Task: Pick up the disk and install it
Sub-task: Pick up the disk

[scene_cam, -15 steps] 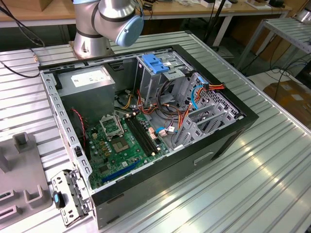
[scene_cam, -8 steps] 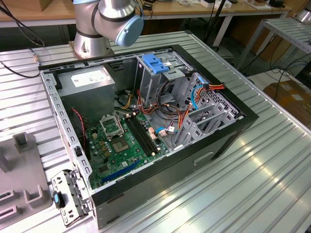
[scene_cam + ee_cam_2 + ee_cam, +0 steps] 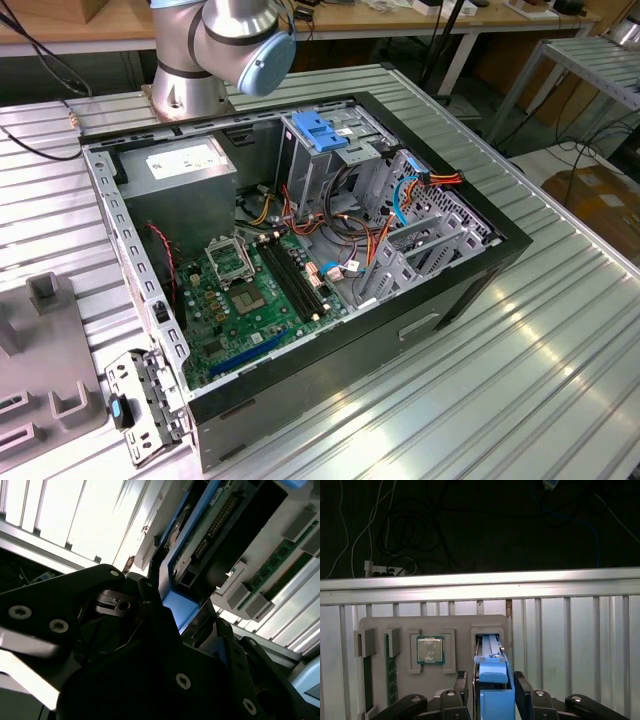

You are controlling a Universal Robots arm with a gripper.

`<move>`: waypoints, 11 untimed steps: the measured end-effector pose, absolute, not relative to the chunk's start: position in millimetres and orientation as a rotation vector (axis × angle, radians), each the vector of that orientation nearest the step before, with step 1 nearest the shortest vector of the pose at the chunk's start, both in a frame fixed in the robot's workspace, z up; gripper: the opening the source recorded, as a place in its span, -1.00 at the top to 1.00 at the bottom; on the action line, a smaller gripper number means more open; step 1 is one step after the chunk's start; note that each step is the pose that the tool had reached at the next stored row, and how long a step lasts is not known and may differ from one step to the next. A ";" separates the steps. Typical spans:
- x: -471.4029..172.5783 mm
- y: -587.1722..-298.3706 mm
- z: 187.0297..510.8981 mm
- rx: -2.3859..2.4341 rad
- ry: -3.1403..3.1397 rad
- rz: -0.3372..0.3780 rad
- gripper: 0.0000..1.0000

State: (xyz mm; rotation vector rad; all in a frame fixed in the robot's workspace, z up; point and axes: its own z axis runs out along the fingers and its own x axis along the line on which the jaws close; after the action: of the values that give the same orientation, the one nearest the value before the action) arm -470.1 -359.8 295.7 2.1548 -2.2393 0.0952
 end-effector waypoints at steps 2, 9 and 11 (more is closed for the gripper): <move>-470.1 -359.8 295.7 2.155 -2.239 0.095 0.17; -470.1 -359.8 295.6 2.155 -2.239 0.095 0.26; -470.1 -359.8 295.6 2.155 -2.239 0.095 0.26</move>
State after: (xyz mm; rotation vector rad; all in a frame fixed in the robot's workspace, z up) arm -470.1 -359.8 295.6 2.1554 -2.2387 0.0951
